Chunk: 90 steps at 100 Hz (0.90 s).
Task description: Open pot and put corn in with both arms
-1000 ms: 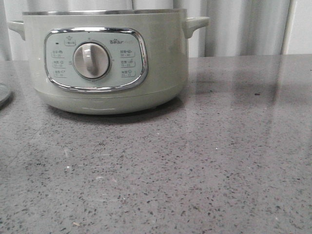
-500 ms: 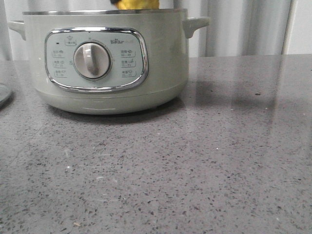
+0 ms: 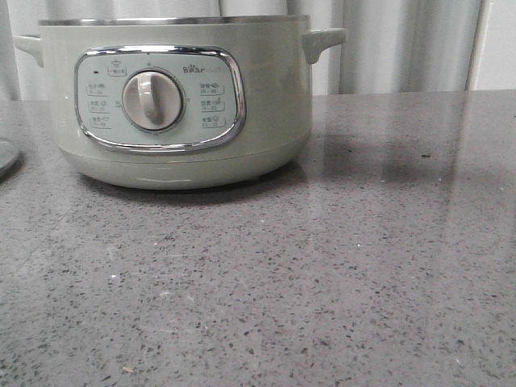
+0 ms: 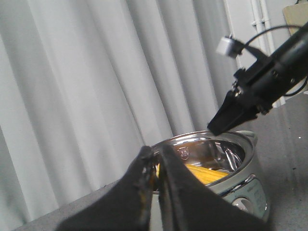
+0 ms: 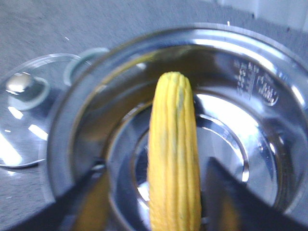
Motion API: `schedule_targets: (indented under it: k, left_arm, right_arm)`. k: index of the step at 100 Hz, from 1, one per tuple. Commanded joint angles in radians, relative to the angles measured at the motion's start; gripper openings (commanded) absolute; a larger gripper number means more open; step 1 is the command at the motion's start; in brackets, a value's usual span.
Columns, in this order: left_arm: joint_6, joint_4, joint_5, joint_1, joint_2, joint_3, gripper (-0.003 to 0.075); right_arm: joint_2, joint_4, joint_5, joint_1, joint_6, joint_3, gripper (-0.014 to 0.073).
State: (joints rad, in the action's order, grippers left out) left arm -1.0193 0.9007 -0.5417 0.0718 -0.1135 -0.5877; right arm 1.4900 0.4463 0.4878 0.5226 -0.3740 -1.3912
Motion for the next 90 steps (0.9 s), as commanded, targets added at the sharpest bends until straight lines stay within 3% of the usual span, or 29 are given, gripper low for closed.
schedule_targets:
  k: [1,9,23,38,47,62,90]
  left_arm:
    - [0.002,0.020,0.046,0.009,0.013,-0.002,-0.0020]
    - [0.002,0.000,0.046,0.009,0.046,0.027,-0.0020]
    - [0.002,-0.014,0.046,0.009,0.081,0.085,-0.0020]
    - [0.002,-0.008,0.046,0.009,0.083,0.137,-0.0020]
    - [0.002,-0.004,0.052,0.009,0.083,0.168,-0.0020]
    - [0.002,-0.002,0.089,0.009,0.083,0.229,-0.0020]
    - [0.002,0.000,0.100,0.009,0.083,0.278,-0.0020]
  right_arm:
    - [-0.148,0.005,-0.015,-0.004,-0.004,0.010,0.0041]
    - [-0.285,-0.004,-0.040,0.000,-0.004,0.105,-0.0074]
    - [-0.569,-0.113,-0.127,0.000,-0.004,0.364,-0.0045]
    - [-0.911,-0.330,-0.169,0.000,-0.004,0.670,-0.0045]
    - [-1.126,-0.364,-0.171,0.000,-0.004,0.808,-0.0045]
    - [-1.366,-0.377,-0.126,-0.002,0.062,0.901,-0.0046]
    - [-1.502,-0.406,-0.149,-0.006,0.062,0.911,-0.0046]
